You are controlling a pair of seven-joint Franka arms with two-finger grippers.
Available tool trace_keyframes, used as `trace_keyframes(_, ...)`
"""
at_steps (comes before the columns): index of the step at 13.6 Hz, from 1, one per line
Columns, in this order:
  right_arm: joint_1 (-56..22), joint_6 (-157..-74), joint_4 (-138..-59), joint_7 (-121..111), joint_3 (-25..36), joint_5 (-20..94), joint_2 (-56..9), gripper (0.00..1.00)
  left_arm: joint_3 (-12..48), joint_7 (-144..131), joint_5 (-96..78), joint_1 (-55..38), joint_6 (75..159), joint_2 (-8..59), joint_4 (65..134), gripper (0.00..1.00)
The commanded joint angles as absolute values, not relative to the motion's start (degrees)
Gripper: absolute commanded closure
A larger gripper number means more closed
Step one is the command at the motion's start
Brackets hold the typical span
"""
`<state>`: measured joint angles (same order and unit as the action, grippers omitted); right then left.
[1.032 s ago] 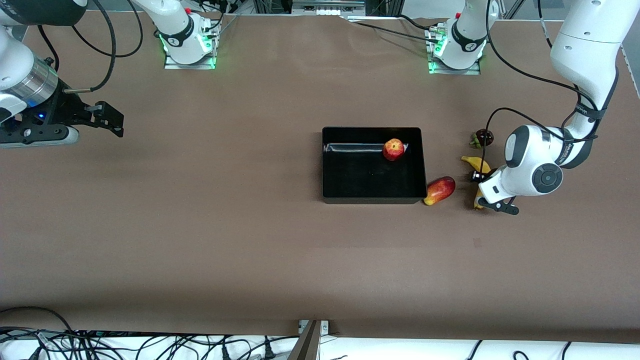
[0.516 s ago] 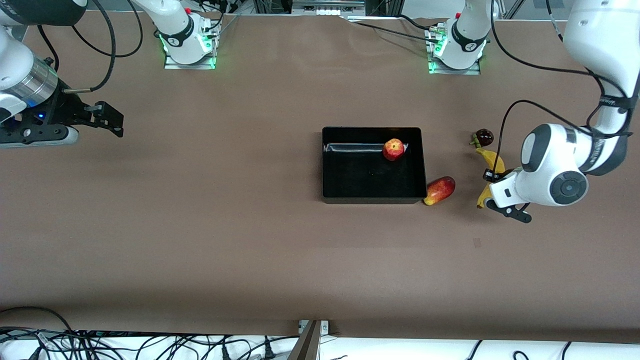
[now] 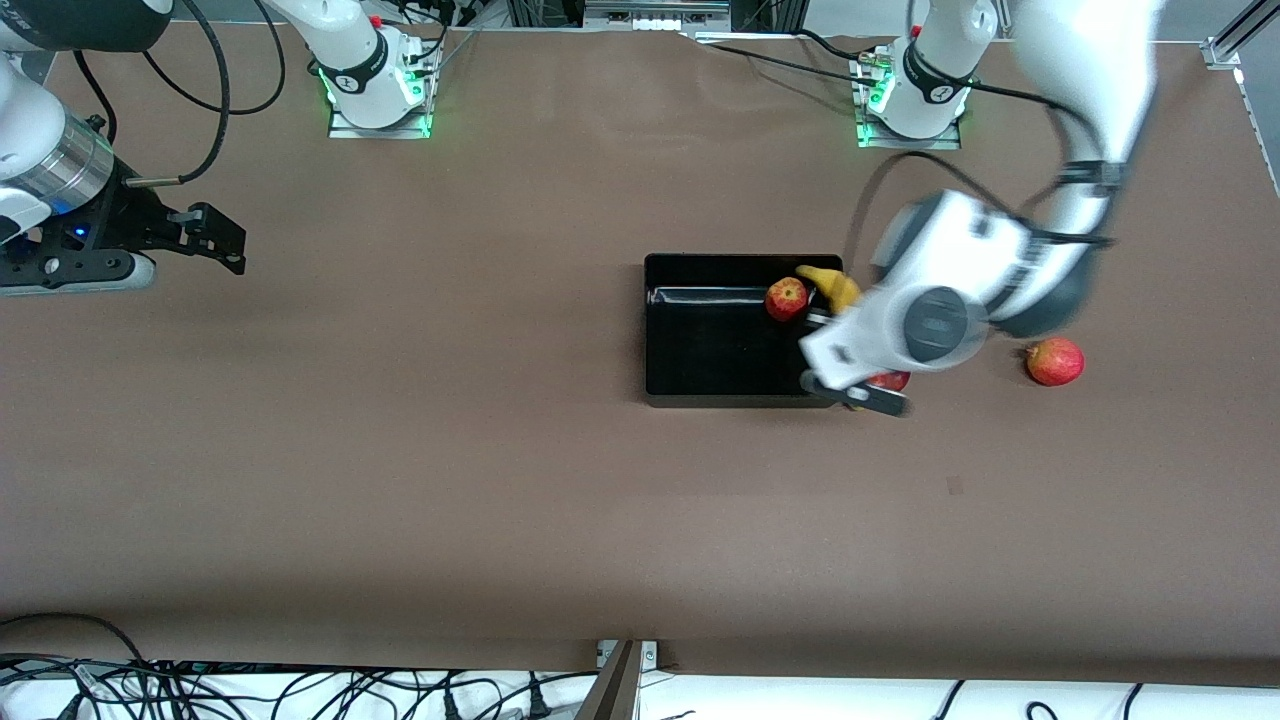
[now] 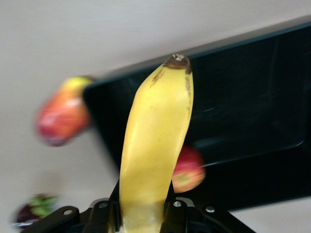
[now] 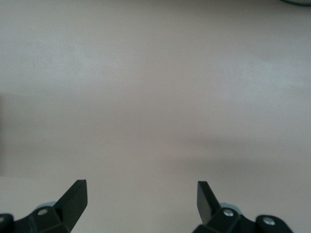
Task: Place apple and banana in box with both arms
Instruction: 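Carry the yellow banana into the black tray with the left gripper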
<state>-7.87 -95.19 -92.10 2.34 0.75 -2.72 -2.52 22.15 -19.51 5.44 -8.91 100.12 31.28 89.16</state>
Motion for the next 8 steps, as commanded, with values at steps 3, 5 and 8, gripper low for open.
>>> trace_keyframes(3,-7.03,-94.57,-90.79,2.46,0.09,-2.81,-3.08,0.00,21.27,-28.38,4.92,-15.46,106.77,37.87,88.33,1.00)
trace_keyframes(5,-7.03,-94.57,-90.70,2.46,0.09,-2.81,-3.08,0.00,20.92,-29.36,5.80,-15.91,109.93,40.59,88.51,1.00)
trace_keyframes(8,-7.03,-94.57,-90.70,2.46,0.09,-2.81,-3.08,0.00,20.92,-32.76,5.71,-17.13,114.52,43.06,88.68,1.00)
